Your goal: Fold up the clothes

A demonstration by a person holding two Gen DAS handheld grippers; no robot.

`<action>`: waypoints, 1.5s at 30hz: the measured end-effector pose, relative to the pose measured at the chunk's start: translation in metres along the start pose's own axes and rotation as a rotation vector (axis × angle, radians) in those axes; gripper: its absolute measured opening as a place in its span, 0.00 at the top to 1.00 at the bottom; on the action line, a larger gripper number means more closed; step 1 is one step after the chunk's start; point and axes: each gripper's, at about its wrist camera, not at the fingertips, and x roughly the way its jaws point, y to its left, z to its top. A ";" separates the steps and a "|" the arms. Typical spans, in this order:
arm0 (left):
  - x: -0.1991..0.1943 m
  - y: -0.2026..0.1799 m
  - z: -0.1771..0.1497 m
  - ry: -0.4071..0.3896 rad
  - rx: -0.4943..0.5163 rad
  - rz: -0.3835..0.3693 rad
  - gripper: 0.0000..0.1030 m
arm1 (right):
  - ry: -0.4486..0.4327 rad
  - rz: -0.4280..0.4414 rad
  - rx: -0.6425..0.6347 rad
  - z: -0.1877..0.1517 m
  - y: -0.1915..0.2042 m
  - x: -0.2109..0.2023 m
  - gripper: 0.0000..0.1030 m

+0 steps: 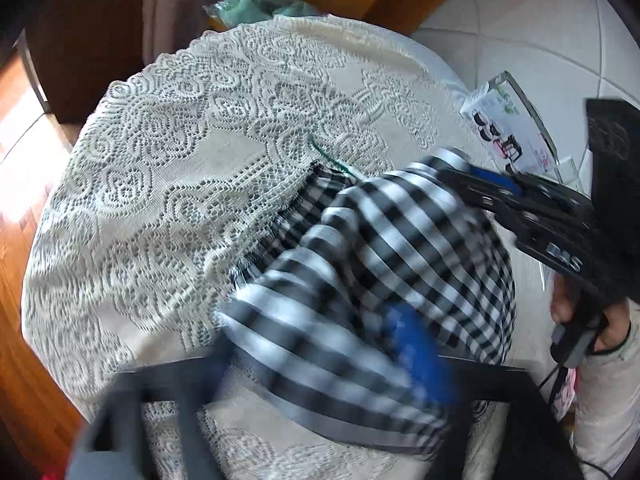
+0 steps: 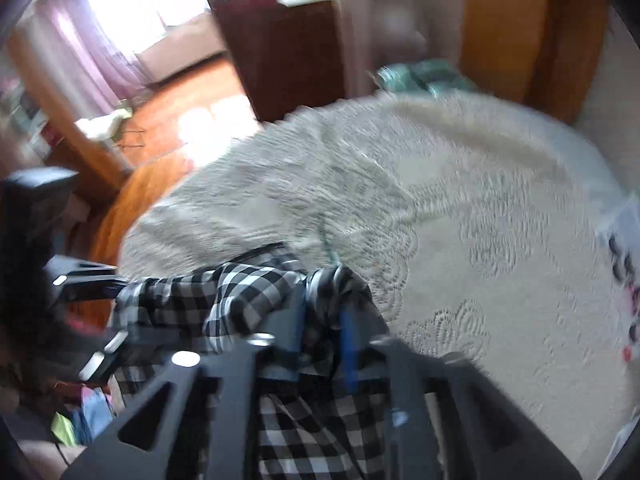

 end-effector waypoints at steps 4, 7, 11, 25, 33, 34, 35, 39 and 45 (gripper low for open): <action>-0.020 -0.013 -0.004 -0.019 0.094 -0.036 0.00 | -0.043 0.000 0.144 -0.017 -0.024 -0.026 0.18; -0.034 -0.034 -0.012 -0.065 0.202 0.091 0.00 | -0.081 -0.050 0.266 -0.052 -0.039 -0.066 0.17; -0.051 -0.062 -0.029 -0.112 0.339 0.248 0.00 | -0.098 -0.148 0.417 -0.130 -0.053 -0.115 0.03; -0.006 -0.108 0.035 -0.046 0.593 0.233 0.00 | -0.118 -0.205 0.852 -0.266 -0.031 -0.135 0.00; 0.072 -0.101 0.092 0.107 0.683 0.153 0.00 | -0.200 -0.198 1.114 -0.265 -0.016 -0.107 0.00; 0.078 -0.096 0.095 0.110 0.691 0.151 0.00 | -0.204 -0.193 1.126 -0.262 -0.015 -0.103 0.00; 0.081 -0.092 0.097 0.101 0.698 0.166 0.01 | -0.208 -0.189 1.137 -0.260 -0.015 -0.098 0.01; 0.101 -0.065 0.111 0.078 0.715 0.271 0.18 | -0.157 -0.175 1.182 -0.249 -0.015 -0.069 0.80; 0.106 -0.032 0.124 0.087 0.655 0.241 0.09 | -0.108 -0.233 1.269 -0.264 -0.007 -0.060 0.79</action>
